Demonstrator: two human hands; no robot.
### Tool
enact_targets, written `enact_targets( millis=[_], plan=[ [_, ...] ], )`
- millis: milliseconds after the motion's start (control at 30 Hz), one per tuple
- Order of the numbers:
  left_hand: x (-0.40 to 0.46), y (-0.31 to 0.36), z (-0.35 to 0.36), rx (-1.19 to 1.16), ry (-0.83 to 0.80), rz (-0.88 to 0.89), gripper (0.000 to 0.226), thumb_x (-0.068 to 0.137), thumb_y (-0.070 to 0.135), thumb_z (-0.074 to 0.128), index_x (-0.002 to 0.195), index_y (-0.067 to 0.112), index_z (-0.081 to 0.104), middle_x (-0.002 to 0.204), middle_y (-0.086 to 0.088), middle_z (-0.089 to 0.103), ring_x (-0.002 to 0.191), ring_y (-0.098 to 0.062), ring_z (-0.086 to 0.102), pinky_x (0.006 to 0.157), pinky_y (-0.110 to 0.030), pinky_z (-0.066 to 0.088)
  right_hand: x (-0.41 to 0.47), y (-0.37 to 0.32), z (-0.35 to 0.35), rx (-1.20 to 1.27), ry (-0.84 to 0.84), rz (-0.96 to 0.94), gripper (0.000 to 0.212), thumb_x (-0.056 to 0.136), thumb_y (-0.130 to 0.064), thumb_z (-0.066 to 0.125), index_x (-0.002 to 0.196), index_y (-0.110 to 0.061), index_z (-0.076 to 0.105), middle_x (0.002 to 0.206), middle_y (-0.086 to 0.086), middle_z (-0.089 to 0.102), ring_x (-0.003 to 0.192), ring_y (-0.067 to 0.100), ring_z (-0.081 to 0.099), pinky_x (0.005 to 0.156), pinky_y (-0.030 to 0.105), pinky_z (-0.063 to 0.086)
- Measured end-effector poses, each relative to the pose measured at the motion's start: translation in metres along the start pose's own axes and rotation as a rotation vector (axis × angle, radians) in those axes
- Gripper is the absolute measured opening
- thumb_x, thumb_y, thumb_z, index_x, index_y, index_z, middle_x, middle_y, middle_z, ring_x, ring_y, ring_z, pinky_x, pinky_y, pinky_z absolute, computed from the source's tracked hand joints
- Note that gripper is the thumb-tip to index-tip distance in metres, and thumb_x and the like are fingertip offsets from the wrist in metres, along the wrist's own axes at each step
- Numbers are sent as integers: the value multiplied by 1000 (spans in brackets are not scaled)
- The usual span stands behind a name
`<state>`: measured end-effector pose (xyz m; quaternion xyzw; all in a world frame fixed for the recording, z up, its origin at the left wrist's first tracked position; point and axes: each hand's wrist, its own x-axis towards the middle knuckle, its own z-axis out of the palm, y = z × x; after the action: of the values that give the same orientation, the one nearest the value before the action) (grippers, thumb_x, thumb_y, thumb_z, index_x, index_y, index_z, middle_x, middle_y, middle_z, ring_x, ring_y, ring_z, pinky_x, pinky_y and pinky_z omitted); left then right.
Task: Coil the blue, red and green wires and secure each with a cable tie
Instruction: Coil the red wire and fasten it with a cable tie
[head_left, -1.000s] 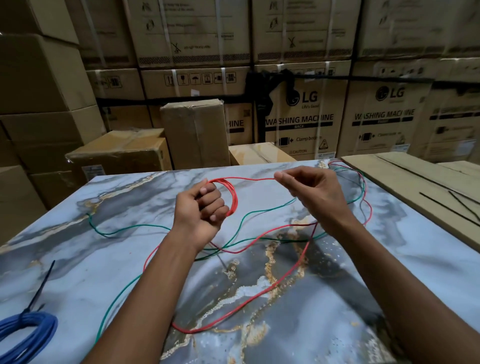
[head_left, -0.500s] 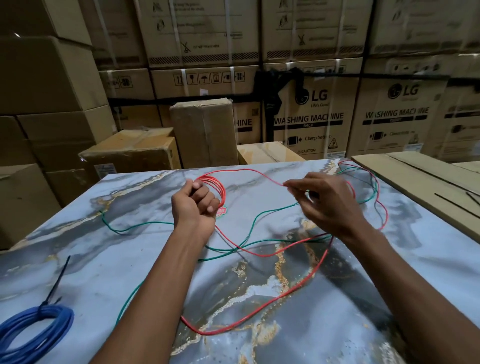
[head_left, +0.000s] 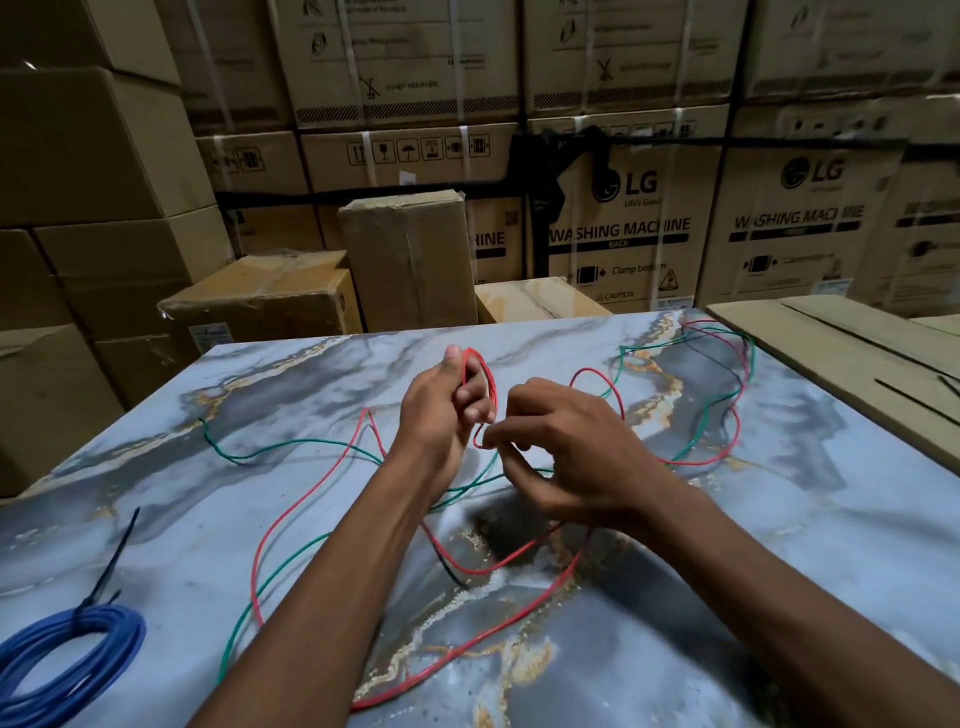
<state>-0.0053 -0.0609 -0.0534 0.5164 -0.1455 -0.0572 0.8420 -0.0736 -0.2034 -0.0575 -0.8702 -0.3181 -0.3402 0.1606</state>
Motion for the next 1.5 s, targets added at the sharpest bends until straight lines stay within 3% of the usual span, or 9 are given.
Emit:
enact_targets(
  millis=[133,267,367,467,600,733,1033,1200,1500],
  plan=[
    [-3,-6,4,200,-49,41,40,110,28,33,77,13,50,54,5,37,50,-8,33,52,-20,34,-1,2,2,34,122,-6,20,86,-5,67,101,-14,77,94,-6,59,83,14,54,71,17,33],
    [-6,-5,7,303,-104,61,38,109,25,36,78,9,52,63,-3,40,49,-8,43,52,-20,37,-2,10,2,84,250,68,16,91,-9,69,103,-13,79,84,2,62,72,17,56,62,31,46],
    [-10,-4,9,399,-163,61,37,109,26,35,92,1,56,58,-1,45,49,-11,46,53,-24,35,-2,17,-2,76,325,125,16,90,-11,72,105,-16,80,81,-2,63,63,6,47,57,24,41],
    [-12,-2,9,458,-166,54,41,109,22,35,77,2,51,50,6,44,43,-8,37,51,-27,28,-2,19,-4,114,363,168,12,89,-13,78,100,-16,80,78,-2,65,56,11,48,53,29,44],
    [-15,1,11,404,-195,-19,39,107,19,38,70,10,44,55,3,30,44,-7,23,61,-39,10,-2,22,-6,190,383,205,7,88,-17,82,93,-13,80,75,-4,66,55,14,53,55,32,48],
    [-15,1,8,421,-215,-23,38,106,22,40,70,10,43,58,-1,25,45,-10,18,53,-30,12,-2,24,-8,239,381,247,10,86,-22,84,92,-14,81,77,-4,69,57,13,57,56,34,51],
    [-11,-1,2,405,-256,-16,38,102,31,45,69,14,50,59,-7,43,41,-10,20,51,-27,17,-2,26,-7,379,367,329,9,87,-18,82,95,-13,82,84,-2,71,70,15,65,61,37,54],
    [-12,3,4,240,-354,-136,39,107,28,34,72,12,45,55,-1,35,37,-5,18,46,-25,13,-1,31,-7,408,385,381,9,89,-23,81,90,-15,81,81,-6,71,67,9,59,60,20,43],
    [-11,2,-3,16,-326,-291,42,104,33,39,64,20,38,52,7,23,36,-3,16,53,-29,8,-3,34,-4,399,211,421,29,100,-41,64,88,-16,70,57,5,55,51,13,44,51,33,35]
  ],
)
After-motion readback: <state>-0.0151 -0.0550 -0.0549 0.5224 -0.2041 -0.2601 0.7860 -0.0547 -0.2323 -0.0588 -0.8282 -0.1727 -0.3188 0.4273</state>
